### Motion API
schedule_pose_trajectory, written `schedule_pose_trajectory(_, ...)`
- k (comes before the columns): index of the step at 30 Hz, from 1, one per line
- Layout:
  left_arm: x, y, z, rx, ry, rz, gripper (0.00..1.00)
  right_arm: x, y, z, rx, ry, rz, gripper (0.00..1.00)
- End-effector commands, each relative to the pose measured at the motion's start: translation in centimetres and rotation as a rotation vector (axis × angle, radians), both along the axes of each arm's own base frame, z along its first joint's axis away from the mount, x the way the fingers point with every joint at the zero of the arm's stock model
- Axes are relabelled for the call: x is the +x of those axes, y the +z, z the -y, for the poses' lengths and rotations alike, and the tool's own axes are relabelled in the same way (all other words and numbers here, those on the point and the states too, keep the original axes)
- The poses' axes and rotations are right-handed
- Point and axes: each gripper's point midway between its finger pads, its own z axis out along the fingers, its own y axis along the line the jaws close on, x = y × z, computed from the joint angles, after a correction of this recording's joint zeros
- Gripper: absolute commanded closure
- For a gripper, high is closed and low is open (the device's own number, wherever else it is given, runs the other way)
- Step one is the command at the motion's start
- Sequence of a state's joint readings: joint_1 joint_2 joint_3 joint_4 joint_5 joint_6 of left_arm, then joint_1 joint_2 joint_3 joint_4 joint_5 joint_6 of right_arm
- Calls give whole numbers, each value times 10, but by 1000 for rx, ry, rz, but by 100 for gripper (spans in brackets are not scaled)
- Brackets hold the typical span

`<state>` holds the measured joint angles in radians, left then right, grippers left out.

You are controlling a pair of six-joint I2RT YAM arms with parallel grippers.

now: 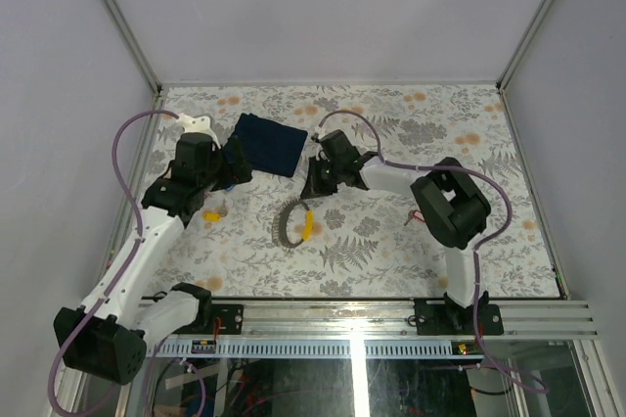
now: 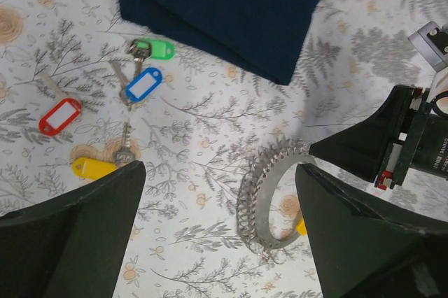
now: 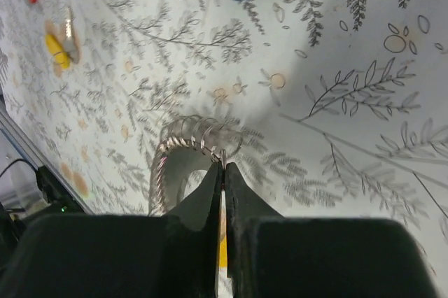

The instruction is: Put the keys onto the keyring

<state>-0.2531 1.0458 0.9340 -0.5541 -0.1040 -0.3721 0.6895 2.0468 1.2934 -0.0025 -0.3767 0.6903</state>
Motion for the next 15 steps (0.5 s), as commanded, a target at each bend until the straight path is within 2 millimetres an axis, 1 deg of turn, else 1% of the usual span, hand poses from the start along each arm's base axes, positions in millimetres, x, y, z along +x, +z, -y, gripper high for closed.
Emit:
schedule_pose_trajectory(1, 6, 58, 18, -110, -81, 216, 9, 8, 89, 9, 7, 77, 271, 100)
schedule_pose_trajectory(4, -4, 89, 18, -156, -95, 365, 6, 0, 118, 24, -3, 95, 362, 100)
schedule_pose_trajectory(7, -15, 110, 16, -189, -86, 418, 5, -9, 147, 42, -33, 119, 458, 100)
schedule_pose_trajectory(8, -18, 112, 16, -197, -86, 424, 3, -11, 159, 49, -39, 125, 501, 100)
schedule_pose_trajectory(9, -21, 115, 18, -208, -99, 428, 0, -13, 166, 56, -55, 132, 534, 100)
schedule_pose_trajectory(12, -34, 114, 39, -246, -230, 402, 0, -16, 182, 78, -139, 158, 622, 100)
schedule_pose_trajectory(14, -42, 115, 53, -289, -314, 394, 0, -15, 196, 92, -195, 166, 686, 100)
schedule_pose_trajectory(15, -43, 116, 56, -311, -315, 388, 0, -16, 202, 98, -215, 174, 717, 100)
